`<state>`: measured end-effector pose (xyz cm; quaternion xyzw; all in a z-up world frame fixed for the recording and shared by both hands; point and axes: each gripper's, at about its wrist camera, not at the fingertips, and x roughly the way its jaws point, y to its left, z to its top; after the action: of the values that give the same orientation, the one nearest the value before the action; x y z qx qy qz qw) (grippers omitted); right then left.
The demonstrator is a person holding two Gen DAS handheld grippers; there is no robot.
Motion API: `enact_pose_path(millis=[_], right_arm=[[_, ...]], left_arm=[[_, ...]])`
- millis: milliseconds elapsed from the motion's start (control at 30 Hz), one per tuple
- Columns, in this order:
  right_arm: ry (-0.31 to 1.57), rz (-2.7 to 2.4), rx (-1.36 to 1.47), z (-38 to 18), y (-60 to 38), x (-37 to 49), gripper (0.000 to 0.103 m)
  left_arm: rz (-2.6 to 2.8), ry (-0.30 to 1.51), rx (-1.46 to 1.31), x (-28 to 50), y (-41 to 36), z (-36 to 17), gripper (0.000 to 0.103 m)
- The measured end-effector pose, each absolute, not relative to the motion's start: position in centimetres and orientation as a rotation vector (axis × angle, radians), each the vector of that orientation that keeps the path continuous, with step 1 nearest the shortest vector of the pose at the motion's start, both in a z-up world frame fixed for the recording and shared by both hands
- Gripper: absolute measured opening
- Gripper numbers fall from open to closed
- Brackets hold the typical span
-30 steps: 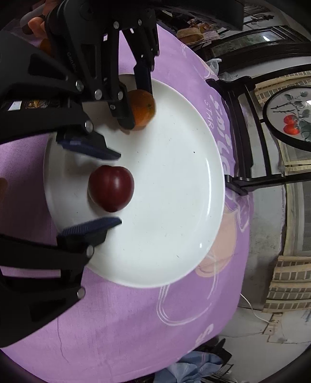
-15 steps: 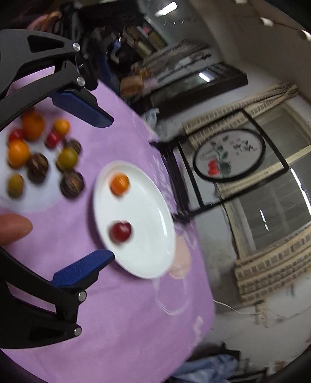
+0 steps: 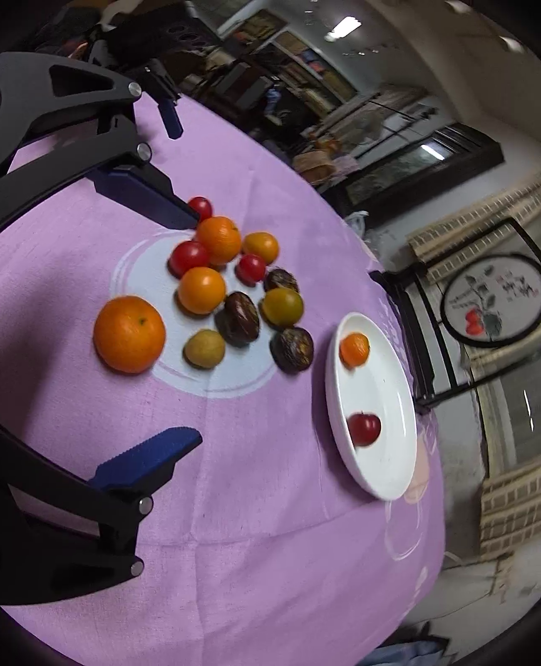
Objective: Organize fruits
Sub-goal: 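Grasp an orange with the right tool while the left tool grasps another orange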
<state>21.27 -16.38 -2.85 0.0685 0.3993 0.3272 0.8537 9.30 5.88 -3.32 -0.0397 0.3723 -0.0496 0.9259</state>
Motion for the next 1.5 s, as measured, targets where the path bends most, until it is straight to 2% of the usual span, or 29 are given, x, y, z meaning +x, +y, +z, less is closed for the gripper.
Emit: enact_pose_path(millis=[100,167,400,600,700,867,1033,1100,1167,1400,1500], right_arm=[[0.855,0.717,0.083,-3.2,-15.4,20.6,0.093],[0.874,0.711,0.047,-3.5,-15.1,20.3,0.087],[0.895,0.67,-0.009,-4.1,-14.8,19.9,0.082],[0.917,0.661,-0.056,-4.7,-14.2,19.8,0.075],[0.925,0.652,-0.065,-4.8,-14.1,19.9,0.067],[0.977,0.626,-0.084,-5.6,-13.9,20.5,0.046],[0.968,0.627,-0.068,-5.4,-14.3,20.5,0.044],[0.957,0.631,-0.047,-5.2,-14.6,20.4,0.044],[0.958,0.623,-0.037,-5.2,-14.8,20.5,0.044],[0.969,0.606,-0.024,-5.3,-15.1,20.6,0.044],[0.975,0.599,-0.017,-5.4,-15.2,20.8,0.044]], left_arm=[[-0.121,0.807,-0.086,9.0,5.7,-4.7,0.098],[-0.124,0.82,-0.083,8.9,5.7,-5.2,0.098],[-0.136,0.835,-0.084,9.1,5.5,-5.9,0.098],[-0.149,0.836,-0.063,9.2,5.2,-6.0,0.098],[-0.155,0.836,-0.059,9.2,5.1,-6.0,0.098],[-0.155,0.844,-0.063,9.3,5.1,-6.0,0.098],[-0.157,0.861,-0.062,9.6,5.1,-6.2,0.097],[-0.164,0.864,-0.072,9.6,5.2,-6.3,0.092],[-0.171,0.877,-0.074,9.8,5.2,-6.5,0.079],[-0.169,0.871,-0.065,9.7,5.1,-6.5,0.074],[-0.165,0.865,-0.064,9.7,5.1,-6.6,0.067]])
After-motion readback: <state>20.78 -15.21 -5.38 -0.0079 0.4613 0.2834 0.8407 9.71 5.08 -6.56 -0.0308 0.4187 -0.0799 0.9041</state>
